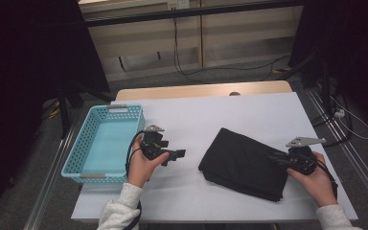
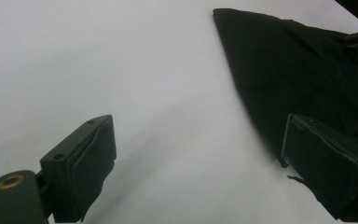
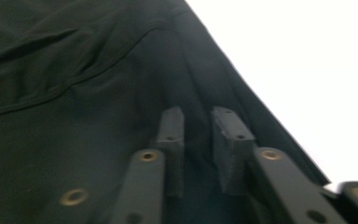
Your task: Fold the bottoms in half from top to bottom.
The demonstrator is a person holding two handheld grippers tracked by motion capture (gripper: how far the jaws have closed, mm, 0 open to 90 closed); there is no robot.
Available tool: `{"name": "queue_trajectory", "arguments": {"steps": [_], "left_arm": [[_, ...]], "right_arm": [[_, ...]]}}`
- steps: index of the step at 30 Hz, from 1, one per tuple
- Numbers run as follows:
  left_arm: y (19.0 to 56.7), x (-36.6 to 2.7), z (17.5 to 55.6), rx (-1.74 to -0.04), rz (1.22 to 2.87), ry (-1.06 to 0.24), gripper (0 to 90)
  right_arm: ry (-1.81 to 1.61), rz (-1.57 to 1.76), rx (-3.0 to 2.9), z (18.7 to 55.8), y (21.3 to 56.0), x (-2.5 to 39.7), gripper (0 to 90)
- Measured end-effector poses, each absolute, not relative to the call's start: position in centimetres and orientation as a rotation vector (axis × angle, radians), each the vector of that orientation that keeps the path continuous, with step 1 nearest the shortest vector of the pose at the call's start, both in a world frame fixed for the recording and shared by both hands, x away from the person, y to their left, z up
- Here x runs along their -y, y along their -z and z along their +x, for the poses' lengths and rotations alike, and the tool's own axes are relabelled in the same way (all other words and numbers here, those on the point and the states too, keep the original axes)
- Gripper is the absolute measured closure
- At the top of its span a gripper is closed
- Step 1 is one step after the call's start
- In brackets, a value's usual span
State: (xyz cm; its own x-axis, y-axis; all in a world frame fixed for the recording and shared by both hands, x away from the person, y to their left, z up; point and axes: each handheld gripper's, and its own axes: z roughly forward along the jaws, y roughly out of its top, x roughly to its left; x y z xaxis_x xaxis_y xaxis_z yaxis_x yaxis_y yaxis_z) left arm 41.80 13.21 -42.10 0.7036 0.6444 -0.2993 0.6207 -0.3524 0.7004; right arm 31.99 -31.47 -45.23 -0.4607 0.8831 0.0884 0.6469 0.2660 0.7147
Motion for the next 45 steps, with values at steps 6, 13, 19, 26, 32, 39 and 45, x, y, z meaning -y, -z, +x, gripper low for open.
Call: {"name": "queue_trajectory", "arguments": {"steps": [6, 13, 19, 26, 32, 39, 45], "left_arm": [[42.1, -13.0, 41.8, -0.961, 2.06, -0.034, 9.9], [42.3, -12.8, 41.9, -0.962, 2.067, -0.027, 9.9], [42.4, -12.8, 42.0, -0.965, 2.071, -0.021, 9.9], [42.4, -12.8, 41.9, -0.961, 2.077, -0.021, 9.9], [42.4, -12.7, 41.9, -0.962, 2.076, -0.025, 9.9], [42.4, -12.7, 41.9, -0.96, 2.072, -0.023, 9.9], [42.3, -12.6, 41.9, -0.958, 2.069, -0.023, 9.9]], "right_arm": [[-1.046, 1.38, -2.215, 31.9, 43.9, 31.1, 84.2], [-1.033, 1.359, -2.187, 33.3, 43.4, 30.8, 83.2], [-0.948, 1.391, -2.164, 34.0, 45.1, 31.2, 69.6], [-0.943, 1.398, -2.138, 34.1, 45.3, 31.6, 57.5], [-0.963, 1.395, -2.182, 34.1, 45.2, 31.4, 75.3], [-1.007, 1.422, -2.185, 34.0, 45.2, 31.6, 81.5], [-1.058, 1.443, -2.158, 33.5, 44.2, 31.9, 82.1]]}}
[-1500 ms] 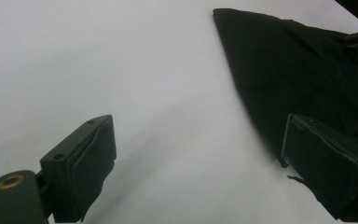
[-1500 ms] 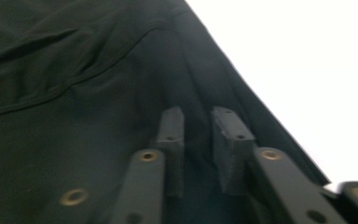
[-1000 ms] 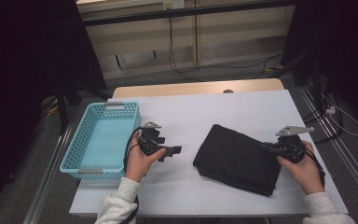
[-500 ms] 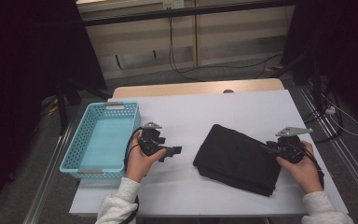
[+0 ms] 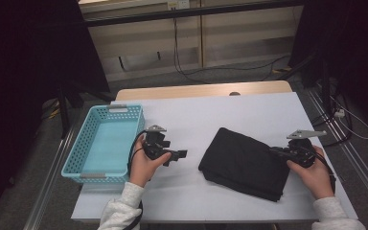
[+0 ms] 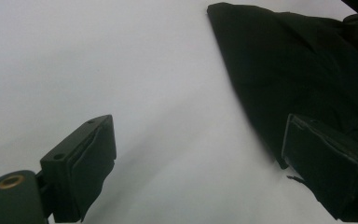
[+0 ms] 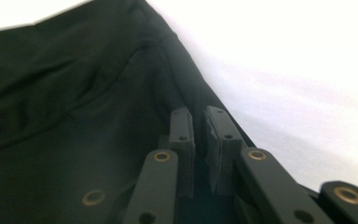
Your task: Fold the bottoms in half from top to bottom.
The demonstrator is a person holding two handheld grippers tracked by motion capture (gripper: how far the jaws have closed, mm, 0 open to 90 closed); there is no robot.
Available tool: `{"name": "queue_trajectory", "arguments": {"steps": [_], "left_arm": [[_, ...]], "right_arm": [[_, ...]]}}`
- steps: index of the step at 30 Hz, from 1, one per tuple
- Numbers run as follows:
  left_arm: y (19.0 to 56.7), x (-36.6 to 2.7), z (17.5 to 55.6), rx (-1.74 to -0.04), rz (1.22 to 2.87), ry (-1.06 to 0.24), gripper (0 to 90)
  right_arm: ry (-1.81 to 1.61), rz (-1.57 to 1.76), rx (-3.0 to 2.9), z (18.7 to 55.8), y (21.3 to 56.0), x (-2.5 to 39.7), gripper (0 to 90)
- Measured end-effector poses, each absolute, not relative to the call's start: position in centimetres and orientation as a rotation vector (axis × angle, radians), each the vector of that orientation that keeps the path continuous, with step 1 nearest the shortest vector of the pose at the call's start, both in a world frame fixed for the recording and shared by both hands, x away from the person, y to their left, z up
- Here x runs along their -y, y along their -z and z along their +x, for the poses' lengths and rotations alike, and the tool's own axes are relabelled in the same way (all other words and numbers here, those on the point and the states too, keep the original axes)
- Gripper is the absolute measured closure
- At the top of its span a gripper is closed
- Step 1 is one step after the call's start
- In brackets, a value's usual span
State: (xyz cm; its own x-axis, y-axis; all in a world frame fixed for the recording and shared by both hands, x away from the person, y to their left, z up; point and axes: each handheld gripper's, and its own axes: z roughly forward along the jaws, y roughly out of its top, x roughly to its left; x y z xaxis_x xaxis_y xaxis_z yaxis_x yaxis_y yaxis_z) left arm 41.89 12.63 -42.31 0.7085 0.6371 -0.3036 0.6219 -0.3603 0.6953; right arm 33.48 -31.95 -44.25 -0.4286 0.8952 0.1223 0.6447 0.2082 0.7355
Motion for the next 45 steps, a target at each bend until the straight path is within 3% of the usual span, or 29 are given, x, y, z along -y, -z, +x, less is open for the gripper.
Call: {"name": "queue_trajectory", "arguments": {"steps": [10, 31, 33, 45], "left_arm": [[42.2, -12.5, 41.9, -0.952, 2.069, -0.025, 9.9], [42.7, -11.1, 41.3, -0.92, 2.098, 0.005, 9.8], [42.7, -10.9, 41.1, -0.909, 2.105, 0.014, 9.3], [43.3, -8.7, 39.8, -0.814, 2.153, 0.074, 8.7]], "right_arm": [[-1.058, 1.43, -2.139, 31.9, 43.2, 32.4, 81.8], [-1.003, 1.473, -2.124, 32.5, 44.7, 32.7, 81.0], [-1.009, 1.483, -2.109, 32.5, 44.7, 32.7, 77.3], [-1.077, 1.45, -2.065, 31.9, 44.3, 32.2, 29.2]]}}
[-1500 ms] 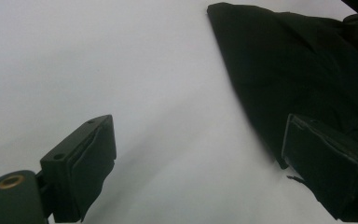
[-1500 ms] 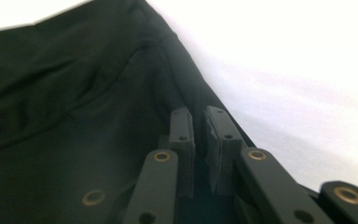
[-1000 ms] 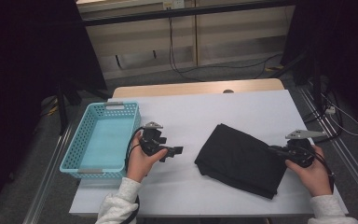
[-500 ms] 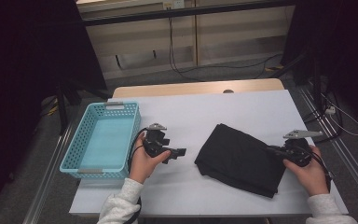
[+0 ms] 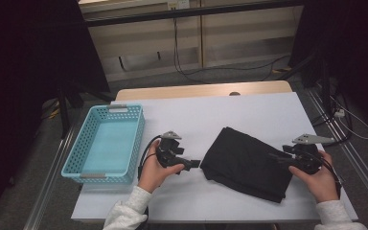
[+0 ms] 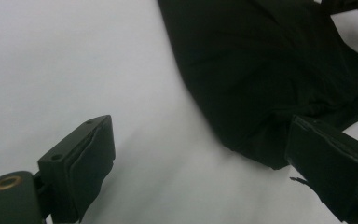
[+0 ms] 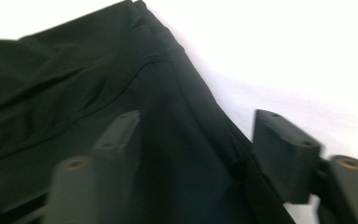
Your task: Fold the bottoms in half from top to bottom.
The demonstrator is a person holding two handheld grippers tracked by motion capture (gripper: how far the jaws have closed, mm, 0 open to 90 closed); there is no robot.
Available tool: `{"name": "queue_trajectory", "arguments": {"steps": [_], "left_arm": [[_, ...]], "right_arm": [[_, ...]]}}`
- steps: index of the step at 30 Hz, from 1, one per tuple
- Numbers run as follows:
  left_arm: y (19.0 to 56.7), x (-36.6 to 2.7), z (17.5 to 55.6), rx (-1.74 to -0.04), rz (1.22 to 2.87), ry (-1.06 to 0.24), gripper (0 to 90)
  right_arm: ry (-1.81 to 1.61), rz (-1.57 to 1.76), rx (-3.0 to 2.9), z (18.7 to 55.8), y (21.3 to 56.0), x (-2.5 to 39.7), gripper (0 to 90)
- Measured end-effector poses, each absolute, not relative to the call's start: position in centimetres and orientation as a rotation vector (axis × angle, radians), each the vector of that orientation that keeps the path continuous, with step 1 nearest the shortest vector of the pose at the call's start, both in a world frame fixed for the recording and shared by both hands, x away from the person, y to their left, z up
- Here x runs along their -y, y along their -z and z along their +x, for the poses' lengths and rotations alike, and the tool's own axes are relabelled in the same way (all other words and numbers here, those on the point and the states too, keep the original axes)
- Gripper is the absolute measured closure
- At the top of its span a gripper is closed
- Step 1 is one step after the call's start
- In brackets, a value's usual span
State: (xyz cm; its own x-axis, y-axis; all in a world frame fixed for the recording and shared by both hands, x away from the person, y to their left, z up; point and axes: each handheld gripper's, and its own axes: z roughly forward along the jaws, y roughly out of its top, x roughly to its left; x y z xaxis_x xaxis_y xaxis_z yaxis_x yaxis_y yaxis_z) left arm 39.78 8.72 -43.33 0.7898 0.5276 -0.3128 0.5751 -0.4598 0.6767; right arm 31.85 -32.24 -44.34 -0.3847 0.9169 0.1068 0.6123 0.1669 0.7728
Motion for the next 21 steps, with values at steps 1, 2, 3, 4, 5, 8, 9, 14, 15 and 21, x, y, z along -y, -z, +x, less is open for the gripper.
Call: {"name": "queue_trajectory", "arguments": {"steps": [1, 2, 3, 4, 5, 8, 9, 14, 15, 21], "left_arm": [[43.4, -8.5, 39.6, -0.805, 2.161, 0.072, 9.4], [43.5, -8.4, 39.5, -0.8, 2.166, 0.072, 10.4], [43.6, -8.2, 39.4, -0.798, 2.17, 0.073, 11.2], [43.7, -8.1, 39.3, -0.791, 2.173, 0.075, 12.1], [43.8, -8.0, 39.2, -0.791, 2.176, 0.073, 13.2], [44.1, -7.7, 38.9, -0.774, 2.189, 0.07, 16.9], [44.1, -7.6, 38.8, -0.766, 2.197, 0.075, 18.1], [44.5, -7.4, 38.6, -0.762, 2.204, 0.055, 23.5], [44.6, -7.3, 38.6, -0.762, 2.2, 0.053, 24.0], [44.8, -6.8, 38.4, -0.759, 2.219, 0.043, 29.7]], "right_arm": [[-1.089, 1.46, -2.056, 31.8, 44.3, 32.3, 27.8], [-1.099, 1.464, -2.051, 31.8, 44.2, 32.3, 26.5], [-1.115, 1.469, -2.049, 31.8, 44.2, 32.3, 25.5], [-1.124, 1.469, -2.05, 31.7, 44.1, 32.3, 25.1], [-1.126, 1.471, -2.048, 31.7, 44.1, 32.3, 24.7], [-1.127, 1.468, -2.053, 31.6, 44.1, 32.1, 24.0], [-1.128, 1.469, -2.054, 31.6, 44.1, 32.1, 23.8], [-1.133, 1.461, -2.061, 31.5, 44.1, 32.0, 22.5], [-1.131, 1.462, -2.062, 31.5, 44.1, 32.0, 22.3], [-1.14, 1.457, -2.056, 31.4, 44.0, 32.1, 22.1]]}}
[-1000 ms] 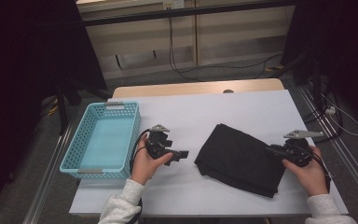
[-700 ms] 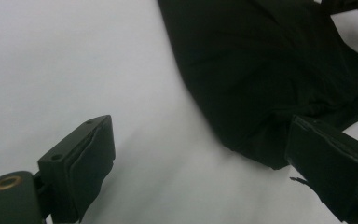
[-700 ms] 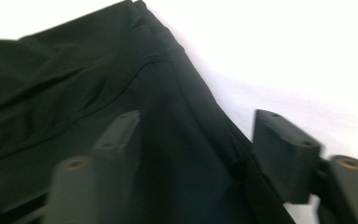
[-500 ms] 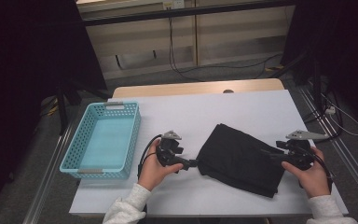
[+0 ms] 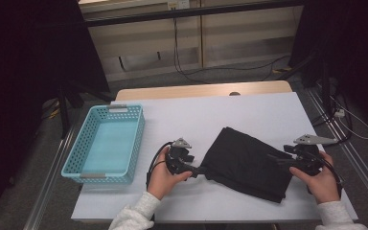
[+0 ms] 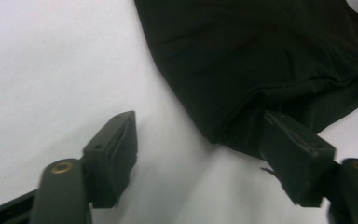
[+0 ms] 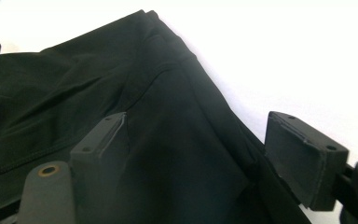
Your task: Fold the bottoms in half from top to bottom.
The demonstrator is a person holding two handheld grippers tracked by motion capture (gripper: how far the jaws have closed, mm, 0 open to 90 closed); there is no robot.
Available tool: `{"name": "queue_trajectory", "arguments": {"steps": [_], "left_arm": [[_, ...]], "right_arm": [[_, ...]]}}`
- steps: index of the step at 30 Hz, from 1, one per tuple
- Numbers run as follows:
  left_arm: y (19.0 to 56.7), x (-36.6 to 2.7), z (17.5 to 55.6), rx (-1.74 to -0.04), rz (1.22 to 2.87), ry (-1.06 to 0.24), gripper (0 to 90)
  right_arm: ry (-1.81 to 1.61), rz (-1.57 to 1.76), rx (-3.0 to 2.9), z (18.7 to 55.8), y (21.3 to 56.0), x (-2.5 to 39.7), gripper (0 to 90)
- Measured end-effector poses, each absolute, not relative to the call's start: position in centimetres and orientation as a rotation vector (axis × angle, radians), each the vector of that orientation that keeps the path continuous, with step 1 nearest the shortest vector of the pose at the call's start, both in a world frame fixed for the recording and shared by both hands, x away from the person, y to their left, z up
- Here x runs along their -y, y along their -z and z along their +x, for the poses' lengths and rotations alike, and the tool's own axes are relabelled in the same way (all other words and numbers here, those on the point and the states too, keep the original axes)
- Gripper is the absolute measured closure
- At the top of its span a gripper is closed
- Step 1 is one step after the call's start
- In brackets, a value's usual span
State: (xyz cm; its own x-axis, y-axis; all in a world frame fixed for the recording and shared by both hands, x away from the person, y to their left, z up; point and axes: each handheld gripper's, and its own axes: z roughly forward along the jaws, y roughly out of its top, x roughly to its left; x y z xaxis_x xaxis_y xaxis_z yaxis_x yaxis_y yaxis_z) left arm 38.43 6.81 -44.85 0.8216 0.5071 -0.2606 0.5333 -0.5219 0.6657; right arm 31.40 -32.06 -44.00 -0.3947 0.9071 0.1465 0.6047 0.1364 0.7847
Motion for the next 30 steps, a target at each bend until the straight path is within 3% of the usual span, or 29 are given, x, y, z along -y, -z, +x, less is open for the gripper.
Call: {"name": "queue_trajectory", "arguments": {"steps": [8, 13, 16, 20, 30], "left_arm": [[45.2, -6.0, 38.2, -0.769, 2.224, 0.01, 38.0], [45.1, -5.3, 37.8, -0.751, 2.242, -0.002, 54.2], [45.1, -5.2, 37.6, -0.814, 2.234, 0.057, 73.8], [45.2, -5.2, 37.8, -0.856, 2.22, 0.088, 83.0], [44.6, -5.7, 38.9, -0.887, 2.187, 0.101, 87.4]], "right_arm": [[-1.145, 1.446, -2.063, 31.2, 43.9, 31.9, 22.1], [-1.15, 1.45, -2.058, 31.1, 44.0, 32.1, 22.1], [-1.152, 1.448, -2.062, 31.1, 43.9, 32.1, 22.1], [-1.151, 1.446, -2.065, 31.0, 44.0, 32.0, 22.1], [-1.14, 1.444, -2.038, 30.8, 43.9, 32.3, 22.1]]}}
